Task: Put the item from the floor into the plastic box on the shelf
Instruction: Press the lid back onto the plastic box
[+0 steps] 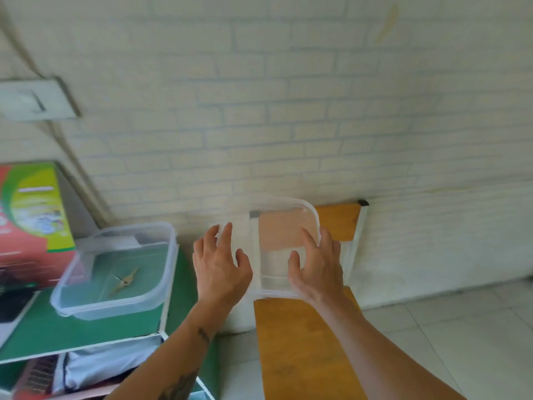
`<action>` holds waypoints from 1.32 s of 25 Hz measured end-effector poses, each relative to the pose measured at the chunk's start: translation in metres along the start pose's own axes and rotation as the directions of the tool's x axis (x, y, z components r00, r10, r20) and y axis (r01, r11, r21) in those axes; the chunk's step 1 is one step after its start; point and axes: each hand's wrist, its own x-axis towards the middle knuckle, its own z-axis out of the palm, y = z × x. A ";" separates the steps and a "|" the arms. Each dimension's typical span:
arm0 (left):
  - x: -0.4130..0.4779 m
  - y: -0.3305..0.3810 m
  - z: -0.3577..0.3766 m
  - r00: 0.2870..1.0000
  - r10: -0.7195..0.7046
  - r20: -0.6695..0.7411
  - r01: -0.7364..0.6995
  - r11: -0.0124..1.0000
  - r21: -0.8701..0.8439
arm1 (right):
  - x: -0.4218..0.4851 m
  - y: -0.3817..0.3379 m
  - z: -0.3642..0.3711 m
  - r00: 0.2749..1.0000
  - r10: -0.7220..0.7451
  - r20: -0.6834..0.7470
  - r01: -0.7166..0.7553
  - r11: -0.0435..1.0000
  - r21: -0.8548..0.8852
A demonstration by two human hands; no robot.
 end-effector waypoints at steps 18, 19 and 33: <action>0.041 -0.233 -0.172 0.993 -0.099 0.069 0.091 0.989 0.113 | -0.032 -0.258 0.118 0.971 -0.102 0.217 0.112 0.993 -0.036; 0.042 -0.241 -0.172 0.990 -0.104 0.095 0.094 0.990 0.103 | -0.032 -0.263 0.123 0.968 -0.098 0.230 0.112 0.993 -0.046; 0.048 -0.293 -0.139 0.940 -0.230 0.253 0.224 0.973 0.054 | -0.017 -0.286 0.170 0.929 -0.030 0.368 0.111 0.973 -0.202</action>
